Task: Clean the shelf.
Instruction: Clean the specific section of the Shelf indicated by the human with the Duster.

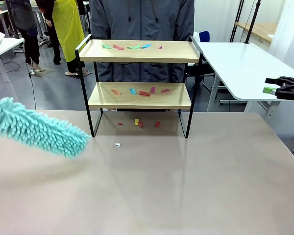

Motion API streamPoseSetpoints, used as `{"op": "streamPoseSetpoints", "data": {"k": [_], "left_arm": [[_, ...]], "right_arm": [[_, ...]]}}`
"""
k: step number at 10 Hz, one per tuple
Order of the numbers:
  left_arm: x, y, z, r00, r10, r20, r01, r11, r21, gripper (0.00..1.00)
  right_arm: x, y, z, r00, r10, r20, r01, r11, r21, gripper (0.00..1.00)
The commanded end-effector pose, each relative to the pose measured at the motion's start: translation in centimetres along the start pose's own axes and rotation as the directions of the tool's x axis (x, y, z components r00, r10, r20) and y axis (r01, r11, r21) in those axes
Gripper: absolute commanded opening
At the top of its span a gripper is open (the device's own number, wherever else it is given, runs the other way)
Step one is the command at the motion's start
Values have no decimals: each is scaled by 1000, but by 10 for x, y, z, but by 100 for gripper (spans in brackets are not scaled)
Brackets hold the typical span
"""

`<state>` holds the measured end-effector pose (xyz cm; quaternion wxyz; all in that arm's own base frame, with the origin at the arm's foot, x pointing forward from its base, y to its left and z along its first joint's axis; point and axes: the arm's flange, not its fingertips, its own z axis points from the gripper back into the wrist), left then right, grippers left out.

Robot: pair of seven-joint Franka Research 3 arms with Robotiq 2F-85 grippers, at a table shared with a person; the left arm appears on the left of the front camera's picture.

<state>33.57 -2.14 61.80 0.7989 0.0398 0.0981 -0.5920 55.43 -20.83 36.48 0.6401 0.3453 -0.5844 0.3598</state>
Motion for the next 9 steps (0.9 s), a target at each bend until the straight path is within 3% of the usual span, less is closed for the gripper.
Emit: {"op": "streamPoseSetpoints", "data": {"k": [1, 3, 4, 9], "left_arm": [[7, -9, -8, 990, -138, -6, 137, 990, -35, 13], [17, -3, -18, 985, -169, 28, 170, 984, -50, 13], [16, -11, -9, 992, -127, -13, 127, 991, -36, 13], [16, -11, -9, 992, -127, -13, 127, 991, -36, 13]], "right_arm": [[6, 1, -2, 1000, -12, -4, 12, 1000, -11, 100], [6, 1, -2, 1000, -12, -4, 12, 1000, -11, 100], [6, 1, -2, 1000, -12, -4, 12, 1000, -11, 100], [6, 1, -2, 1000, -12, -4, 12, 1000, -11, 100]]}}
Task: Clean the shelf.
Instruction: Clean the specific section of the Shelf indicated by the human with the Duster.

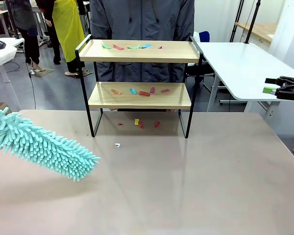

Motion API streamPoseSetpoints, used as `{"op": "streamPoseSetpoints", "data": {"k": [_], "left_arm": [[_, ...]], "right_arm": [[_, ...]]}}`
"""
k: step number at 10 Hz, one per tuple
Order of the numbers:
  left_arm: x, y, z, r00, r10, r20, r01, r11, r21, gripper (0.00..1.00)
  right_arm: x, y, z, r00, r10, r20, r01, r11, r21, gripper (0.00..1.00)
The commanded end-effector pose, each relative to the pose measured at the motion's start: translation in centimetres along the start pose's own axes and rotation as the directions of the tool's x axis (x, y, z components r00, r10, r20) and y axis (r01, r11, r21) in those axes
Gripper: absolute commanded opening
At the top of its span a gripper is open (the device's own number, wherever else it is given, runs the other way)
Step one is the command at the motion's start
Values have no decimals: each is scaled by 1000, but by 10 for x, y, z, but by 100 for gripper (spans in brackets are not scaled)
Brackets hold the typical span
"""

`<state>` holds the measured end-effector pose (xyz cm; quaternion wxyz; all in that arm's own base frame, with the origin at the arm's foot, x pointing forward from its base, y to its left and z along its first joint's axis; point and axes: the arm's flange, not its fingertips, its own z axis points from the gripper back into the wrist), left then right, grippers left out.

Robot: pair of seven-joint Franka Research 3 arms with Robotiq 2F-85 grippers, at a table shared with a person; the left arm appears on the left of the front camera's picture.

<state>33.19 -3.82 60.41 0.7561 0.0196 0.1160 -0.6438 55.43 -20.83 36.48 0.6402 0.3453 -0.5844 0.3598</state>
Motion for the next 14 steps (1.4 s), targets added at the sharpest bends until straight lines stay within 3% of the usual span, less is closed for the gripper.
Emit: {"op": "streamPoseSetpoints", "data": {"k": [1, 14], "left_arm": [[-1, -3, 2, 1000, 12, -6, -12, 1000, 5, 13], [-1, -3, 2, 1000, 12, -6, -12, 1000, 5, 13]], "right_arm": [[6, 1, -2, 1000, -12, -4, 12, 1000, -10, 100], [6, 1, -2, 1000, -12, -4, 12, 1000, -10, 100]]}}
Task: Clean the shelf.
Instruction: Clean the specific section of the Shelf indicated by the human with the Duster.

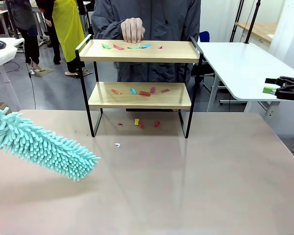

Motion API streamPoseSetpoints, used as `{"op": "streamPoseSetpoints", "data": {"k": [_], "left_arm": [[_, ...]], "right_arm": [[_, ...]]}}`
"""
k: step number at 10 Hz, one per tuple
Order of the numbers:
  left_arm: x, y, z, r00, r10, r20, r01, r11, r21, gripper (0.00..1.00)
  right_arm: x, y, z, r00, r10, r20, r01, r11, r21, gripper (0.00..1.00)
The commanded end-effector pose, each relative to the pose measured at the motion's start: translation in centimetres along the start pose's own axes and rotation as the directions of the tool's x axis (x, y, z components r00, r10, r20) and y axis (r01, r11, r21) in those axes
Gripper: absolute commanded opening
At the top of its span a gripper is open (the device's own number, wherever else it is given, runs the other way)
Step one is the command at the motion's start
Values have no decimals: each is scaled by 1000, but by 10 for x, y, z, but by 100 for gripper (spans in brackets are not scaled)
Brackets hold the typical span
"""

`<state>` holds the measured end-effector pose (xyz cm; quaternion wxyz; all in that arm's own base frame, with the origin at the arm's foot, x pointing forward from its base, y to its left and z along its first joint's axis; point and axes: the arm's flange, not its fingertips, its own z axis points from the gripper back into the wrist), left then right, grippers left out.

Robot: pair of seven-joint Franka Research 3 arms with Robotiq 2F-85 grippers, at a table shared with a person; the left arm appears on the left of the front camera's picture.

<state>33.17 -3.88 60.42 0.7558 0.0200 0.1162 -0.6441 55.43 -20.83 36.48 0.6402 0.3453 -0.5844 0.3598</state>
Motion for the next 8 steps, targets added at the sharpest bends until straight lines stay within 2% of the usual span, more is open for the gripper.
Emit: {"op": "streamPoseSetpoints", "data": {"k": [1, 6, 8], "left_arm": [[-1, -3, 2, 1000, 13, -5, -13, 1000, 4, 13], [0, 0, 0, 1000, 0, 0, 0, 1000, 0, 13], [23, -12, 20, 984, -13, 175, 17, 1000, -18, 13]], "right_arm": [[6, 1, -2, 1000, -12, -4, 12, 1000, -10, 100], [6, 1, -2, 1000, -12, -4, 12, 1000, -10, 100], [6, 1, -2, 1000, -12, -4, 12, 1000, -10, 100]]}}
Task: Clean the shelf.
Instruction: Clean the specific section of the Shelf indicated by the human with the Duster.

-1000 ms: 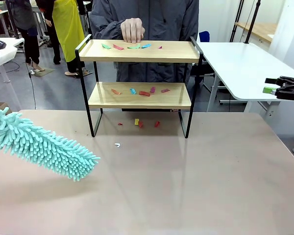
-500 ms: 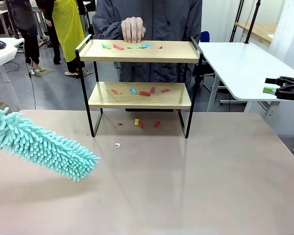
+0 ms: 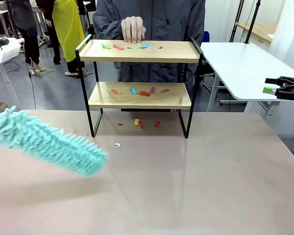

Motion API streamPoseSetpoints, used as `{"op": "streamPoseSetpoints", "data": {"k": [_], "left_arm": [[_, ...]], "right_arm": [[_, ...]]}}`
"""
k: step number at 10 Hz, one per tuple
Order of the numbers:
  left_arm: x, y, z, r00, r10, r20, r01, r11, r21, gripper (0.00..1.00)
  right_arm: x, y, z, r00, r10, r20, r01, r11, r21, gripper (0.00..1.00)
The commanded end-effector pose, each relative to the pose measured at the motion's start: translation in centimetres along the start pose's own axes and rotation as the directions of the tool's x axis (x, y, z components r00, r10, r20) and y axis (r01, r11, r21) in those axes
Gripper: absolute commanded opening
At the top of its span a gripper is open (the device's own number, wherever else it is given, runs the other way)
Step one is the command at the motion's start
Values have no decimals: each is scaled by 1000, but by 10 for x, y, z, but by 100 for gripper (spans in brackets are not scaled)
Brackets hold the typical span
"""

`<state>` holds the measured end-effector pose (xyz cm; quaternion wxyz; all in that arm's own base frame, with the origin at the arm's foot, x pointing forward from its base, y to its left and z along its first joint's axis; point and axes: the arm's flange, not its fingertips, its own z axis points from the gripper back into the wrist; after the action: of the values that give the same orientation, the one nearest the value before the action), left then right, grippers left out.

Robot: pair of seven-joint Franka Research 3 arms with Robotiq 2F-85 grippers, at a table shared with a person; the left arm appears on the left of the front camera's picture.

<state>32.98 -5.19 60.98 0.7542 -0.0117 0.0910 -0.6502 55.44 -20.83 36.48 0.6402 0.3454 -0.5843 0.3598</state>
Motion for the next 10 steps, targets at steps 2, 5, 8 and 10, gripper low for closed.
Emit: {"op": "streamPoseSetpoints", "data": {"k": [2, 5, 8, 10], "left_arm": [[48, -31, 38, 969, 58, 241, -58, 998, -10, 13], [130, -65, 79, 856, 203, 475, -170, 979, -111, 13], [221, -78, 97, 681, 445, 581, -485, 869, -96, 13], [251, -77, 101, 633, 441, 636, -471, 872, -136, 13]], "right_arm": [[6, 1, -2, 1000, -12, -4, 12, 1000, -11, 100], [6, 1, -2, 1000, -12, -4, 12, 1000, -11, 100], [6, 1, -2, 1000, -12, -4, 12, 1000, -11, 100], [6, 1, -2, 1000, -12, -4, 12, 1000, -11, 100]]}}
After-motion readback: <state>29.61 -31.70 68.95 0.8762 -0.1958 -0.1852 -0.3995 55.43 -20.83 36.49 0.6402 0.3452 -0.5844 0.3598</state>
